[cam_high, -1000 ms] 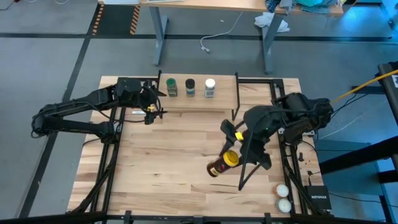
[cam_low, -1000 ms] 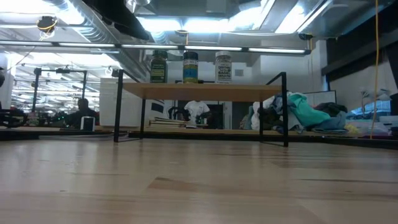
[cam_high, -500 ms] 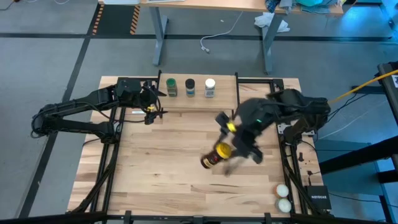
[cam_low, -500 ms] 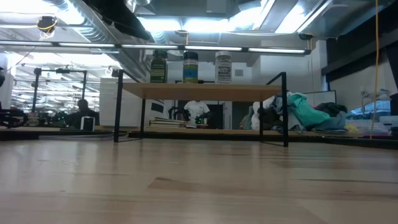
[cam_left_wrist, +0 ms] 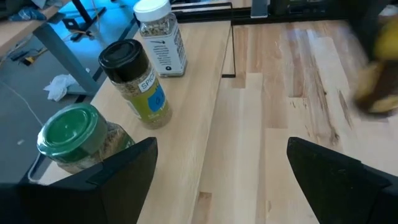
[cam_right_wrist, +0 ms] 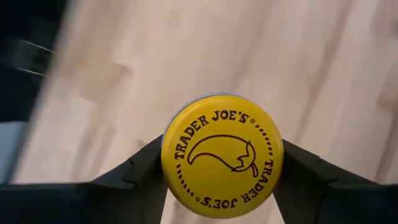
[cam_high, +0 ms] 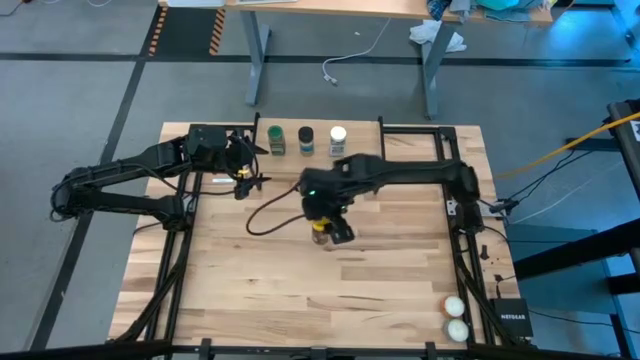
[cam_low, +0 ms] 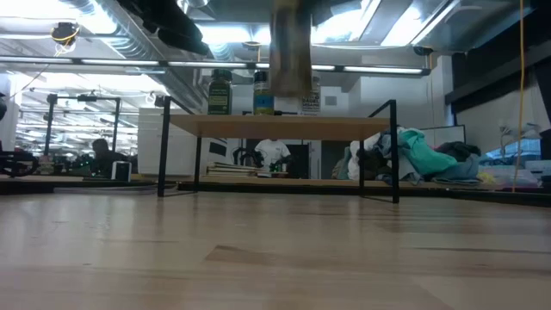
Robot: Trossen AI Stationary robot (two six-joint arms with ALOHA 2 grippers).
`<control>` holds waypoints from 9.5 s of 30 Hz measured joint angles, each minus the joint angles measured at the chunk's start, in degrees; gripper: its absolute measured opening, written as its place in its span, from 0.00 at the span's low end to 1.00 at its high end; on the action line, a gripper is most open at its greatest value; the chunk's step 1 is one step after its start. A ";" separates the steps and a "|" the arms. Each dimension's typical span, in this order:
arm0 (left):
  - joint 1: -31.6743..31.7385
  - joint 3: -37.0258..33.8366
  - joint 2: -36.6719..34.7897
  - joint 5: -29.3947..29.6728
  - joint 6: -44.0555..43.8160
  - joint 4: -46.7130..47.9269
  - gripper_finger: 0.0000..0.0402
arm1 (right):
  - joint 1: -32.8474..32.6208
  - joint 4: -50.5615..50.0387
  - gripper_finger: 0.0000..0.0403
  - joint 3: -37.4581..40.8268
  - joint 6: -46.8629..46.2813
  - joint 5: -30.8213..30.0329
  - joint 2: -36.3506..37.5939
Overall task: Shelf spices
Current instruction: Remove the yellow seasoning bottle from the shelf, then remove the white seasoning bottle from the shelf, then remove the green seasoning bottle from the shelf
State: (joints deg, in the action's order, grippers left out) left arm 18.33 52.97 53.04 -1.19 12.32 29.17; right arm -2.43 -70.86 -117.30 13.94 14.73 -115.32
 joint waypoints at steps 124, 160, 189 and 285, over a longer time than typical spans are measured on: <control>-3.02 0.02 -0.02 0.35 0.09 2.98 0.87 | 30.61 -1.70 0.49 -3.02 8.80 -4.67 2.03; -2.86 -2.32 0.00 0.37 -0.03 1.23 0.87 | -3.96 3.69 0.49 13.38 -20.91 -14.28 5.50; -2.99 -2.32 0.00 0.35 -1.17 1.40 0.87 | -3.94 30.96 0.49 35.26 -25.80 -19.49 5.96; 7.82 10.93 27.36 15.69 34.56 3.07 0.87 | -11.81 -12.51 0.66 -17.14 -5.08 -58.67 14.77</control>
State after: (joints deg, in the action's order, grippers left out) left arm 26.15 63.90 80.40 14.50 46.88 32.24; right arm -14.24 -83.37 -134.43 8.86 -43.94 -100.55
